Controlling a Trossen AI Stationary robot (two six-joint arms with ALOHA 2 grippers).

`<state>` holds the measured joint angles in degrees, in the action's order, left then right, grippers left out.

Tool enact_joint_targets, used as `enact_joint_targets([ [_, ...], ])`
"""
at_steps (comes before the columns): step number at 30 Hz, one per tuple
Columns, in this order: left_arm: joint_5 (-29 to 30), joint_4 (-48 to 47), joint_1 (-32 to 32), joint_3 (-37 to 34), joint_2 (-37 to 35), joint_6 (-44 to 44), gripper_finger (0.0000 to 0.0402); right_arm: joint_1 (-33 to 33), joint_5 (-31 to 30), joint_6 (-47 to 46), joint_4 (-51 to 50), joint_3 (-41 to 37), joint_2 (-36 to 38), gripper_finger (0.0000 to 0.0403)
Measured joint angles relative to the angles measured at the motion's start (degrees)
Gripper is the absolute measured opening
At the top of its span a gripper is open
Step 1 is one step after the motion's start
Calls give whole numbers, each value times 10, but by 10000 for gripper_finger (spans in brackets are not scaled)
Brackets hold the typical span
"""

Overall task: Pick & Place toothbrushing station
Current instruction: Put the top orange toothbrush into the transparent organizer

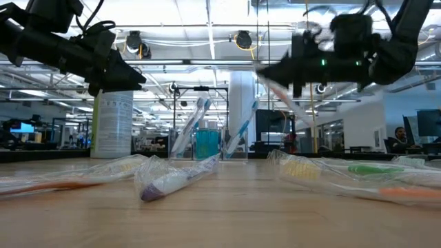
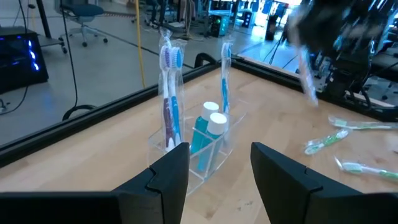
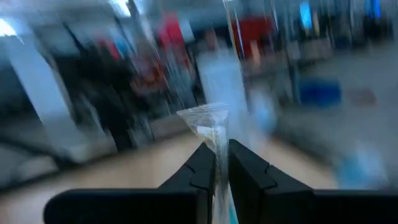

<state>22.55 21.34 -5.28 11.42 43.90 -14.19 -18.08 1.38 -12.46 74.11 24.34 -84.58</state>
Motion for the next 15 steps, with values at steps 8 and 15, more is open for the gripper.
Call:
enact_joint_targets([
  [8,0,5,0,0,0,14,179,55,0,155,46,92,-9,24],
  [15,0,29,0,0,0,23,180,63,-44,281,41,190,-91,24],
])
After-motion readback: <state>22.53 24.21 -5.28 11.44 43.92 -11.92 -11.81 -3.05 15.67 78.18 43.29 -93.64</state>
